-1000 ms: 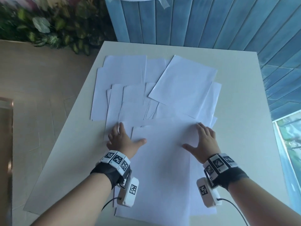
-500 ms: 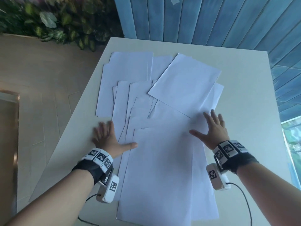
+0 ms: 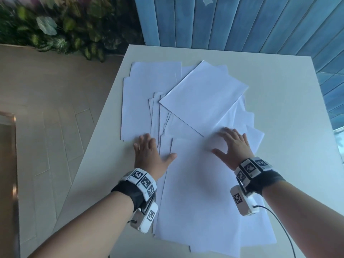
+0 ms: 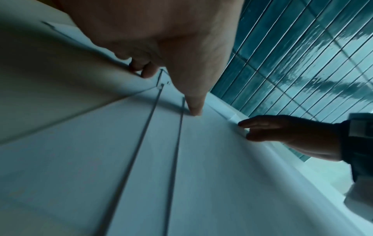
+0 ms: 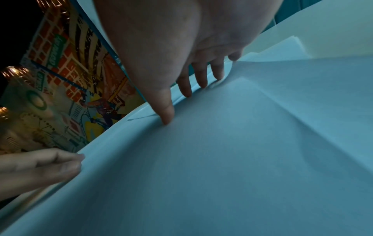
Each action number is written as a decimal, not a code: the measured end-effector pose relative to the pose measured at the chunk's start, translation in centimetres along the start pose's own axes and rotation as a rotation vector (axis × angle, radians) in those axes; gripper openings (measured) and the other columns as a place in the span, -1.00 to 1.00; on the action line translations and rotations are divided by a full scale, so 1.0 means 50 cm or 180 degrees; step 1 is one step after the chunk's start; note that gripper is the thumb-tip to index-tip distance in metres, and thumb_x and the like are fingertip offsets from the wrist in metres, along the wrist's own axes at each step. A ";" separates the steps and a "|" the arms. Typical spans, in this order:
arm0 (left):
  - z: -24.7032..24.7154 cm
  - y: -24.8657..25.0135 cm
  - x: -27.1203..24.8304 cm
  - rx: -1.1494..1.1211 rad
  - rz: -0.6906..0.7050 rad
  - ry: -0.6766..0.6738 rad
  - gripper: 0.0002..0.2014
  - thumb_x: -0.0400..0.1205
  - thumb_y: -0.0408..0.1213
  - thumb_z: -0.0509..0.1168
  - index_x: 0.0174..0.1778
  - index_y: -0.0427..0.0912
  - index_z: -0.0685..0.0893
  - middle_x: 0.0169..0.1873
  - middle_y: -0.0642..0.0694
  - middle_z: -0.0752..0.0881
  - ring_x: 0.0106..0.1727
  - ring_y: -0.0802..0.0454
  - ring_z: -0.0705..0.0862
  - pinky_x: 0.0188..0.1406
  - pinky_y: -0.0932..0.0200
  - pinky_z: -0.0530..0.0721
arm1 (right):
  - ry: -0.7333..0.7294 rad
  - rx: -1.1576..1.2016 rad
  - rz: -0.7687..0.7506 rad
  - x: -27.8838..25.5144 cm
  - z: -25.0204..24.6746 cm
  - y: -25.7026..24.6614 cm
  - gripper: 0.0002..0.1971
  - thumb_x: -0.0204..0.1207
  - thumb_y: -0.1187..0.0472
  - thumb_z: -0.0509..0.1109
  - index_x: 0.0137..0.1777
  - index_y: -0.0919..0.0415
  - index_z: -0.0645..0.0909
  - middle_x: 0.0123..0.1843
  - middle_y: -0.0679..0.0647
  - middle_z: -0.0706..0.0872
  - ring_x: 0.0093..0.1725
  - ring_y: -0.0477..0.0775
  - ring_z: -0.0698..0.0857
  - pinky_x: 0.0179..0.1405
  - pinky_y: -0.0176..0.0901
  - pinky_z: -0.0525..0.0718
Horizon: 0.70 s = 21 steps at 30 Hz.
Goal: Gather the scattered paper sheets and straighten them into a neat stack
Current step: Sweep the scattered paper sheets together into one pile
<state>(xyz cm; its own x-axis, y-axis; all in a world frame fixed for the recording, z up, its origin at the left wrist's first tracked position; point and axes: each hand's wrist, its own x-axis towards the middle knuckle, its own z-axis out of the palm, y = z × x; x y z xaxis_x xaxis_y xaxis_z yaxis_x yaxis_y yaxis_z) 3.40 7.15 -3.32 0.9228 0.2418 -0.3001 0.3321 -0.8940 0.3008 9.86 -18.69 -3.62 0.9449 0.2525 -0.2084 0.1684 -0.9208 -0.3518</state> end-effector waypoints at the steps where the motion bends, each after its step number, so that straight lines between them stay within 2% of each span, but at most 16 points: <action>1: -0.008 -0.005 0.003 -0.0065 0.0132 0.0050 -0.20 0.50 0.34 0.26 0.47 -0.20 0.42 0.65 -0.20 0.23 0.71 -0.15 0.04 0.66 -0.25 -0.10 | 0.0051 -0.0029 0.0030 0.002 -0.005 -0.001 -0.38 0.47 -0.13 0.37 0.52 -0.03 0.35 0.61 -0.01 0.33 0.65 0.15 0.16 0.66 0.20 -0.07; 3: -0.029 -0.024 0.016 -0.0351 0.0259 0.0277 -0.39 0.50 0.27 0.31 0.28 -0.14 0.57 0.45 -0.13 0.51 0.58 -0.13 0.34 0.60 -0.26 0.13 | 0.0182 -0.0052 0.0130 0.009 -0.017 0.002 -0.36 0.44 -0.13 0.39 0.51 -0.02 0.37 0.56 0.01 0.41 0.63 0.18 0.20 0.65 0.24 -0.04; 4: -0.043 -0.035 0.026 -0.0599 0.0239 0.0415 -0.43 0.50 0.22 0.34 0.27 -0.13 0.58 0.39 -0.12 0.56 0.51 -0.14 0.41 0.55 -0.20 0.24 | 0.0248 -0.0049 0.0190 0.016 -0.023 0.005 -0.33 0.43 -0.15 0.40 0.52 -0.02 0.35 0.57 0.03 0.40 0.63 0.19 0.19 0.64 0.25 -0.03; 6: -0.073 -0.064 0.057 -0.0997 0.0050 0.0591 -0.41 0.52 0.16 0.36 0.37 -0.11 0.51 0.48 -0.12 0.49 0.54 -0.14 0.36 0.47 -0.08 0.37 | 0.0306 0.0022 0.0344 0.030 -0.035 0.010 -0.24 0.40 -0.21 0.41 0.57 -0.02 0.27 0.63 0.08 0.30 0.65 0.22 0.14 0.64 0.25 0.00; 8: -0.100 -0.095 0.107 -0.0931 -0.0203 0.0484 -0.31 0.56 0.15 0.32 0.55 -0.11 0.36 0.64 -0.13 0.28 0.66 -0.14 0.18 0.57 -0.10 0.28 | 0.0258 0.0164 0.0584 0.046 -0.040 0.012 -0.16 0.39 -0.29 0.38 0.62 -0.04 0.16 0.69 0.08 0.15 0.68 0.25 0.03 0.65 0.24 0.00; 10: -0.117 -0.120 0.165 -0.0633 -0.0394 0.0149 -0.25 0.64 0.16 0.21 0.67 -0.09 0.14 0.71 -0.14 0.06 0.72 -0.16 -0.04 0.66 -0.15 0.06 | 0.0115 0.0276 0.0878 0.070 -0.041 0.015 -0.11 0.37 -0.38 0.31 0.64 -0.14 0.04 0.73 0.04 -0.02 0.69 0.26 -0.08 0.65 0.24 -0.02; 12: -0.124 -0.128 0.212 -0.0192 -0.0379 -0.0117 -0.29 0.70 0.17 0.06 0.71 -0.04 0.03 0.72 -0.17 -0.06 0.72 -0.24 -0.15 0.68 -0.20 -0.08 | -0.0088 0.0200 0.1055 0.097 -0.037 0.017 -0.14 0.35 -0.47 0.22 0.61 -0.31 -0.02 0.73 -0.03 -0.14 0.69 0.28 -0.16 0.62 0.31 0.00; 14: -0.119 -0.115 0.240 0.0338 -0.0292 -0.0239 -0.35 0.73 0.18 -0.09 0.71 0.01 -0.01 0.72 -0.21 -0.11 0.70 -0.30 -0.19 0.66 -0.21 -0.16 | -0.0287 -0.0068 0.1025 0.124 -0.031 0.013 -0.24 0.36 -0.51 0.14 0.55 -0.45 -0.01 0.72 -0.08 -0.15 0.67 0.34 -0.16 0.56 0.40 0.06; 16: -0.113 -0.092 0.249 0.0400 -0.0083 -0.0174 -0.40 0.74 0.15 -0.12 0.69 0.00 0.08 0.70 -0.28 -0.06 0.70 -0.31 -0.17 0.64 -0.21 -0.20 | -0.0376 -0.0185 0.0875 0.147 -0.026 0.000 -0.33 0.38 -0.49 0.14 0.50 -0.51 0.06 0.71 -0.11 -0.06 0.64 0.40 -0.11 0.51 0.46 0.12; 19: -0.084 -0.070 0.255 -0.0125 0.0543 -0.0054 -0.43 0.68 0.22 -0.05 0.50 -0.03 0.44 0.62 -0.27 0.22 0.68 -0.29 0.02 0.67 -0.14 -0.14 | -0.0327 -0.0119 0.0567 0.160 -0.024 -0.028 -0.35 0.40 -0.42 0.22 0.50 -0.46 0.18 0.70 -0.13 0.05 0.65 0.33 -0.03 0.54 0.41 0.15; 20: -0.075 -0.064 0.253 -0.0305 0.0660 0.0005 -0.41 0.64 0.26 -0.04 0.38 -0.06 0.54 0.53 -0.22 0.37 0.63 -0.27 0.14 0.66 -0.11 -0.05 | -0.0303 -0.0092 0.0451 0.159 -0.023 -0.039 -0.35 0.41 -0.39 0.26 0.51 -0.41 0.23 0.69 -0.11 0.09 0.65 0.28 0.00 0.56 0.35 0.16; 21: -0.070 -0.058 0.249 -0.0522 0.0684 0.0089 -0.44 0.61 0.26 0.02 0.23 -0.10 0.60 0.40 -0.17 0.50 0.55 -0.23 0.29 0.60 -0.08 0.13 | -0.0263 -0.0059 0.0353 0.158 -0.023 -0.048 -0.36 0.42 -0.35 0.29 0.52 -0.36 0.27 0.69 -0.09 0.12 0.65 0.23 0.04 0.57 0.30 0.18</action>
<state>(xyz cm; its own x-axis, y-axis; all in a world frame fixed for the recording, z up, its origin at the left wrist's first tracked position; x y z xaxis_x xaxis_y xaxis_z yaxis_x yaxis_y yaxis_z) 14.61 14.10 -4.77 0.9798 0.0655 -0.1891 0.1532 -0.8534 0.4982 17.22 -14.81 -3.38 0.9318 0.1717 -0.3199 0.0700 -0.9496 -0.3055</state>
